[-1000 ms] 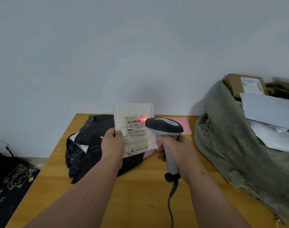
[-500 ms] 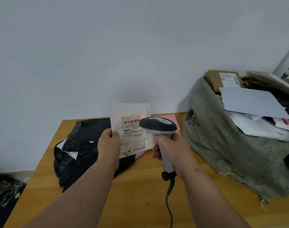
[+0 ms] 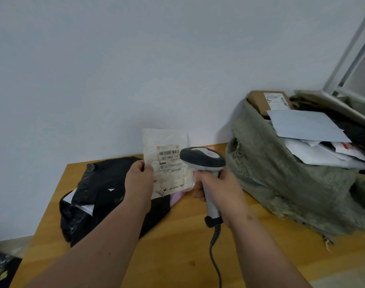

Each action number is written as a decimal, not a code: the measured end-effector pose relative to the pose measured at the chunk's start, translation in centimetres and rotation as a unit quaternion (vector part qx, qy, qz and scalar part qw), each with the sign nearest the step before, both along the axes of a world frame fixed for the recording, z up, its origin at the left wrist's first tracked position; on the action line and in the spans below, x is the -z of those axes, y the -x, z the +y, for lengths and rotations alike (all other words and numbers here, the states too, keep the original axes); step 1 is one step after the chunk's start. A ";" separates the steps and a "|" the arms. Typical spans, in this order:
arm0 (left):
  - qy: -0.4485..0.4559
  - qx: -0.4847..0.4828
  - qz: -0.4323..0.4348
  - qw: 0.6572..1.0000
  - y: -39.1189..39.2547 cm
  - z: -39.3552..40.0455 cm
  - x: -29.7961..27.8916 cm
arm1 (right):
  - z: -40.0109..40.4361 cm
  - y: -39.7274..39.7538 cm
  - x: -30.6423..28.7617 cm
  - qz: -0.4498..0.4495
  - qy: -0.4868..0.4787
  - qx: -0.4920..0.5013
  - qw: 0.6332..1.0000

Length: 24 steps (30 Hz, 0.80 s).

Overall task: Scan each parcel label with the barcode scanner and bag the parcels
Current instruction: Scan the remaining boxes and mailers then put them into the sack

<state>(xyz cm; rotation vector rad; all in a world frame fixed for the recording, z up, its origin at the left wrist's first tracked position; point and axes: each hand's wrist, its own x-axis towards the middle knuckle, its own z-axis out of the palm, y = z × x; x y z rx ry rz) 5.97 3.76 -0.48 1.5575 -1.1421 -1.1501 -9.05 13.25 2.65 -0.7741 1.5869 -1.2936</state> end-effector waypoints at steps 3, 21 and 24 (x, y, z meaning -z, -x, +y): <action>0.033 0.023 -0.008 0.999 0.7 -0.1 -0.8 | 0.3 0.4 -0.3 0.003 0.018 0.026 1.000; 0.388 0.072 -0.213 0.894 20.3 0.5 -8.9 | 6.2 16.3 -6.2 -0.081 0.140 0.213 0.964; 0.400 0.104 -0.219 0.884 23.9 1.3 -9.6 | 7.4 19.2 -6.8 -0.100 0.161 0.237 0.953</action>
